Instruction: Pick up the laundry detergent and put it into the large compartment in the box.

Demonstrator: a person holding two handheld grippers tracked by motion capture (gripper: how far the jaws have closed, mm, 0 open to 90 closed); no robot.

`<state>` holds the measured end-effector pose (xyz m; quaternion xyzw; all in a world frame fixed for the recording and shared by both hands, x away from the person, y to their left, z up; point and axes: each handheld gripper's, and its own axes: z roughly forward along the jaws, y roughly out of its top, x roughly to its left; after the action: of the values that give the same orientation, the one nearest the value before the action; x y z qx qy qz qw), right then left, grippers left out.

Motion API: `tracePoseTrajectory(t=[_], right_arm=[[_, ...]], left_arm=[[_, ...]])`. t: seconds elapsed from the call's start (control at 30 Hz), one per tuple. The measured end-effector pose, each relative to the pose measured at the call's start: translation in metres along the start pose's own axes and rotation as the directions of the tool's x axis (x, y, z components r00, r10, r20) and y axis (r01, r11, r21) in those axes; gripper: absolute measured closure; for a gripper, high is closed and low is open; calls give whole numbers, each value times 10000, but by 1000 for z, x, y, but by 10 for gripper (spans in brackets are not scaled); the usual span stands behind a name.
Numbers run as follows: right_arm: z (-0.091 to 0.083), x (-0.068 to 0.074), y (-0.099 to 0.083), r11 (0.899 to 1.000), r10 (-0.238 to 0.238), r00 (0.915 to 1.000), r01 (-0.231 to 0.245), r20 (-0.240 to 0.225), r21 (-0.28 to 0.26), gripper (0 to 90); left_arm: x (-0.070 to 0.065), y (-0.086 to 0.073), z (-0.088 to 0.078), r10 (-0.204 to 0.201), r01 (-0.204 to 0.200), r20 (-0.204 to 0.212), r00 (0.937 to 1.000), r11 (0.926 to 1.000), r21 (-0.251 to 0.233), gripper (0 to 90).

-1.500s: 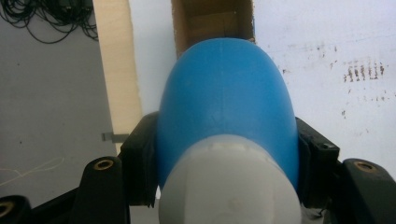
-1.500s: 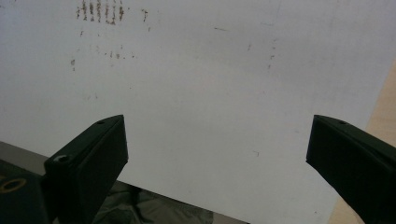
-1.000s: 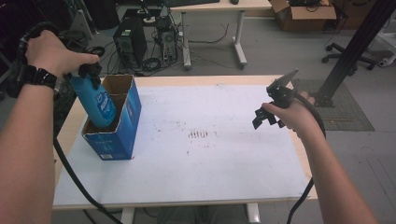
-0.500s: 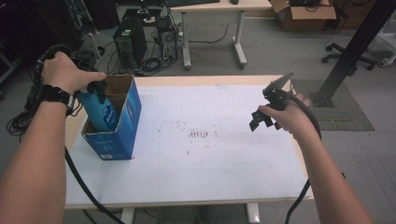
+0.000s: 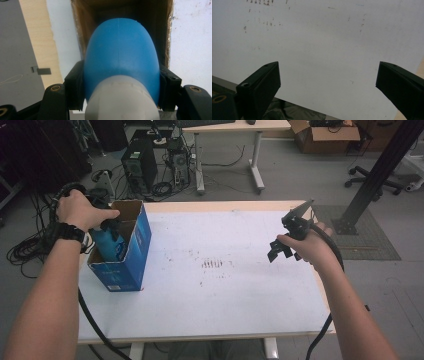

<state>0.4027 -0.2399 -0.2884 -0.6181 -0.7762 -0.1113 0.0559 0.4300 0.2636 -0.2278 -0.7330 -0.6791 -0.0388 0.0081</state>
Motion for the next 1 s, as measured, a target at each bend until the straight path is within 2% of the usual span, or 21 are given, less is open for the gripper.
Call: tracePoseTrajectory(t=[0.63,1.0], right_arm=[[5,-2,-4,9999,84,10000,-84,25,66,59],[7,-2,-4,9999,106,9999,-107,24,107,60]], left_arm=[[-2,-1,38,148,-150,94,9998,9994,296,378],[-2,-2,43,187,-189,73,9998,9993,319,377]])
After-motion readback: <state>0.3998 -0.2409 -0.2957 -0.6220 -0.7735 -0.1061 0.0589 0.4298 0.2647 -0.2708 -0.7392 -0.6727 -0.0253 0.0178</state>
